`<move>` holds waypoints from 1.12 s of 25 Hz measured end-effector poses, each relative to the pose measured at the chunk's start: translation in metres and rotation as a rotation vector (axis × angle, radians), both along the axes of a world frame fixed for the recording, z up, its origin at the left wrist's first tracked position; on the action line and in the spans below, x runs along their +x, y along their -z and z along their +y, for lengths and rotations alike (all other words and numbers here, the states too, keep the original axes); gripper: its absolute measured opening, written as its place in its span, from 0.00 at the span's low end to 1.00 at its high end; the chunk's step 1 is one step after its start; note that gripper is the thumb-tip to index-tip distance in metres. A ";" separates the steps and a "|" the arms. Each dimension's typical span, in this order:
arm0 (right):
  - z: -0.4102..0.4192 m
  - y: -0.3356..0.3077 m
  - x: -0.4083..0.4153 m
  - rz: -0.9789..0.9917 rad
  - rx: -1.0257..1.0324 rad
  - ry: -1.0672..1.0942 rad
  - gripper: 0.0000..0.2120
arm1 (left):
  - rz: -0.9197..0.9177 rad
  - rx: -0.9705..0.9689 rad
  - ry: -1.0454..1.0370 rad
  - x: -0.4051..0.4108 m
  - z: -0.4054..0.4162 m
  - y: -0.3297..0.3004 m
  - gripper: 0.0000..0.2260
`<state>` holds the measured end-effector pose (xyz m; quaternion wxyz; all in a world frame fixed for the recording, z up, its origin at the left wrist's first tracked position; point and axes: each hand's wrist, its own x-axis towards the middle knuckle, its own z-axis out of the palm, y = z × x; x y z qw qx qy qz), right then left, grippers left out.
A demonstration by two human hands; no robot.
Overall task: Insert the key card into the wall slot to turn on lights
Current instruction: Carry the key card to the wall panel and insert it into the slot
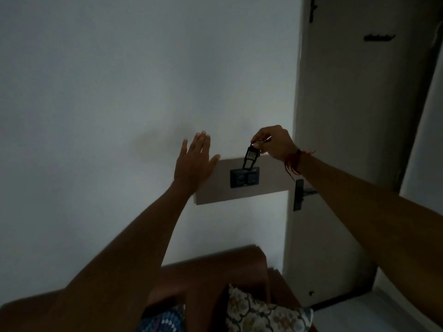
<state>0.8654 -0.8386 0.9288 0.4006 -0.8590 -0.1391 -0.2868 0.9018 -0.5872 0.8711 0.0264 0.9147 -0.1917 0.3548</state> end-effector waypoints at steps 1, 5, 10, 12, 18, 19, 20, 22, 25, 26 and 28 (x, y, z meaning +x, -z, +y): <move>-0.007 0.001 0.013 -0.010 -0.022 0.012 0.06 | 0.006 -0.008 0.010 0.014 -0.007 0.002 0.31; -0.020 0.005 0.052 -0.013 -0.107 0.063 0.06 | 0.018 0.004 0.019 0.052 -0.024 0.012 0.31; -0.071 0.023 0.156 0.028 -0.165 0.098 0.06 | 0.084 0.035 0.016 0.145 -0.086 0.026 0.31; -0.070 0.037 0.168 0.016 -0.203 0.128 0.06 | 0.089 0.009 -0.017 0.145 -0.081 0.031 0.31; -0.082 0.055 0.218 0.022 -0.217 0.046 0.06 | 0.099 0.057 -0.099 0.169 -0.095 0.056 0.32; -0.085 0.059 0.230 0.024 -0.235 0.032 0.06 | 0.125 0.039 -0.129 0.174 -0.100 0.059 0.32; -0.088 0.062 0.241 0.031 -0.247 0.020 0.06 | 0.142 0.029 -0.151 0.178 -0.105 0.062 0.32; -0.096 0.070 0.262 0.039 -0.252 -0.009 0.05 | 0.141 0.016 -0.180 0.186 -0.116 0.072 0.33; -0.106 0.087 0.290 0.076 -0.266 -0.059 0.06 | 0.161 -0.036 -0.205 0.199 -0.133 0.082 0.33; -0.107 0.092 0.295 0.096 -0.270 -0.080 0.06 | 0.176 -0.029 -0.223 0.200 -0.136 0.085 0.34; -0.109 0.099 0.303 0.100 -0.291 -0.121 0.06 | 0.183 -0.027 -0.246 0.206 -0.141 0.089 0.34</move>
